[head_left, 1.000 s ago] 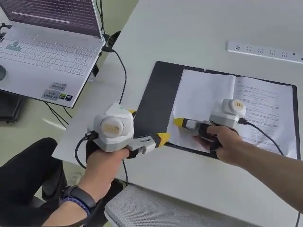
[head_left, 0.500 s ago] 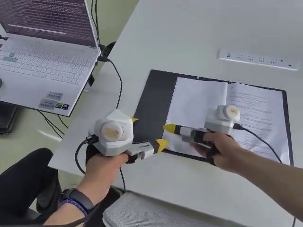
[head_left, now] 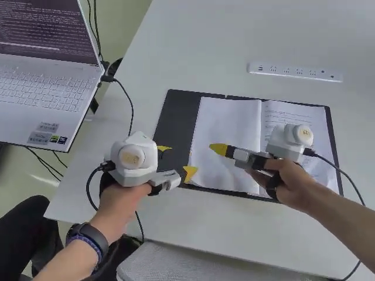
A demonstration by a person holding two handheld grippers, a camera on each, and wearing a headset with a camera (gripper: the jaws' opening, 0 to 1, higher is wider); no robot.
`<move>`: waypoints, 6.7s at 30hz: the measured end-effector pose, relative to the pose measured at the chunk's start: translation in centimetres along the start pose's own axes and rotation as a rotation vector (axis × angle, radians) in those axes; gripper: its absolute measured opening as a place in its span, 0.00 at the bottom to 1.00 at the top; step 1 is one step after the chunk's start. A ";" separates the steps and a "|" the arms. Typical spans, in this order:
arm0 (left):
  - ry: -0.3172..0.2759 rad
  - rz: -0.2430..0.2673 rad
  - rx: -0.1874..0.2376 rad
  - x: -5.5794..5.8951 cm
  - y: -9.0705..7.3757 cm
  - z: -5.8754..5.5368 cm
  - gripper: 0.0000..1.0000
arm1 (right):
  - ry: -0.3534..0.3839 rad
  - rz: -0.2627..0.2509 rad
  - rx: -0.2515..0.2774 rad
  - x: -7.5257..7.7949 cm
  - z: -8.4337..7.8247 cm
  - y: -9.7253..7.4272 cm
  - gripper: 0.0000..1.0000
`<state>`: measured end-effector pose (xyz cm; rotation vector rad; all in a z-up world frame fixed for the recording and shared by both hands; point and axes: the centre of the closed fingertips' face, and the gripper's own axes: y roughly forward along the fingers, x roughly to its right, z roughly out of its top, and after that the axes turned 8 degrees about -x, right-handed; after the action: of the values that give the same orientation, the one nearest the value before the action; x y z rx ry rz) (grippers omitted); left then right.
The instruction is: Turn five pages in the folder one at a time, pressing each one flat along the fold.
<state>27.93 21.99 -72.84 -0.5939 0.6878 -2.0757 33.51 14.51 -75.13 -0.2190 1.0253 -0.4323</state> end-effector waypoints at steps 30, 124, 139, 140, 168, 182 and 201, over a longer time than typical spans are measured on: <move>0.081 -0.031 -0.182 0.2 7.6 -5.1 0.00 | 0.012 -0.091 0.155 3.3 2.4 -11.0 0.36; 0.007 0.018 -0.150 0.3 7.4 -4.9 0.00 | 0.195 -0.209 0.326 16.4 13.9 -1.2 0.00; 0.006 0.019 -0.148 0.6 6.9 -4.6 0.00 | 0.259 -0.231 0.414 18.2 16.5 -0.6 0.00; 0.005 0.020 -0.148 0.6 6.9 -4.6 0.00 | 0.266 -0.233 0.419 18.3 16.7 -0.5 0.00; 0.009 0.008 -0.150 0.3 7.2 -4.8 0.00 | 0.100 -0.150 0.245 12.6 10.5 -2.0 0.00; 0.018 -0.001 -0.151 0.6 6.9 -4.6 0.00 | 0.071 -0.141 0.232 12.0 7.3 -3.1 0.00; 0.018 -0.005 -0.151 0.6 7.1 -4.8 0.00 | 0.074 -0.078 0.203 7.4 1.1 -4.9 0.00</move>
<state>28.73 19.24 -80.92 -0.6627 0.8601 -2.0479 36.53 6.80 -78.53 -0.0621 1.0395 -0.6151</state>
